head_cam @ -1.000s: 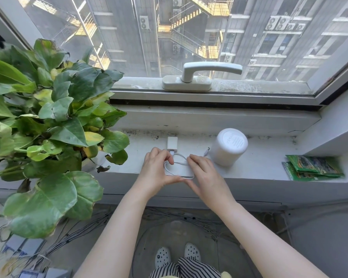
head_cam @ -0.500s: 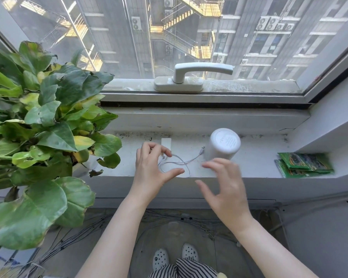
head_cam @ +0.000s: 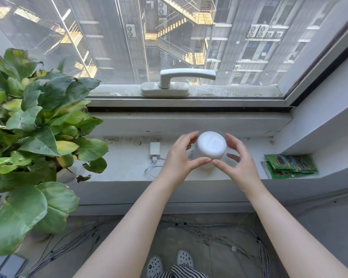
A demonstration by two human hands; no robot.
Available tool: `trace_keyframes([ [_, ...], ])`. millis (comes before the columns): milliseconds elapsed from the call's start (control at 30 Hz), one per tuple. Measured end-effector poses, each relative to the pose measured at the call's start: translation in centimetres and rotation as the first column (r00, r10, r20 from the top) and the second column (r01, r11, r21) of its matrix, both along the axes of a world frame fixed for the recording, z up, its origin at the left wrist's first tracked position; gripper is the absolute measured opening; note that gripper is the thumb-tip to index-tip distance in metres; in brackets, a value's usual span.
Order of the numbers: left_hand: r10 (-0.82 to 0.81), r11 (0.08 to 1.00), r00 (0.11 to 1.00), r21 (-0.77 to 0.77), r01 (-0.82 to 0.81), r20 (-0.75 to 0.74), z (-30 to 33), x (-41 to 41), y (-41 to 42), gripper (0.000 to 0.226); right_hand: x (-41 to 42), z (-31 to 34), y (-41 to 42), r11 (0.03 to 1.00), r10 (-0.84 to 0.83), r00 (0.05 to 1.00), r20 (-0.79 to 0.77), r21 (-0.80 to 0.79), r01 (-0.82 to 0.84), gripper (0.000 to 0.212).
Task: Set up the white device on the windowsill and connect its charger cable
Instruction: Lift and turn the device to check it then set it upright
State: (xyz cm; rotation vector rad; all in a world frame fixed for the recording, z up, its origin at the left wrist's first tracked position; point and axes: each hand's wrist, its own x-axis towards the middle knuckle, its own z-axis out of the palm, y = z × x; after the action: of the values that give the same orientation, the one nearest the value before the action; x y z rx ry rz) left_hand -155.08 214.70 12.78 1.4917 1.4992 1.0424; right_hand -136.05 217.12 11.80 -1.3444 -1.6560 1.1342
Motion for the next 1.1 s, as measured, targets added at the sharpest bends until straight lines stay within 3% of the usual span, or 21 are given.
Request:
trace_keyframes([
  [267, -0.038, 0.999, 0.997, 0.002, 0.038, 0.065, -1.6, 0.0, 0.7, 0.071, 0.6, -0.1, 1.3, 0.988, 0.156, 0.988, 0.016, -0.002, -0.156, 0.076],
  [533, -0.008, 1.0, 0.985, -0.008, 0.01, 0.172, -1.7, 0.3, 0.6, 0.069, 0.2, -0.1, 1.6, 0.987, 0.161, 0.986, -0.051, -0.006, -0.161, 0.07],
  [667, 0.039, 0.999, 0.971, -0.042, -0.029, 0.236, -1.2, 0.8, 0.6, 0.058, -0.3, 0.3, 1.6, 0.986, 0.158, 0.981, -0.116, -0.036, -0.163, 0.056],
  [800, 0.097, 0.992, 0.953, -0.099, -0.071, 0.286, -1.2, 1.1, 0.7, 0.051, -0.6, 0.2, 1.7, 0.991, 0.129, 0.982, -0.141, -0.027, -0.135, 0.058],
  [1100, 0.125, 0.99, 0.948, -0.106, -0.097, 0.294, -1.2, 1.1, 0.9, 0.049, -0.3, 0.3, 1.9, 0.987, 0.152, 0.976, -0.156, -0.03, -0.158, 0.055],
])
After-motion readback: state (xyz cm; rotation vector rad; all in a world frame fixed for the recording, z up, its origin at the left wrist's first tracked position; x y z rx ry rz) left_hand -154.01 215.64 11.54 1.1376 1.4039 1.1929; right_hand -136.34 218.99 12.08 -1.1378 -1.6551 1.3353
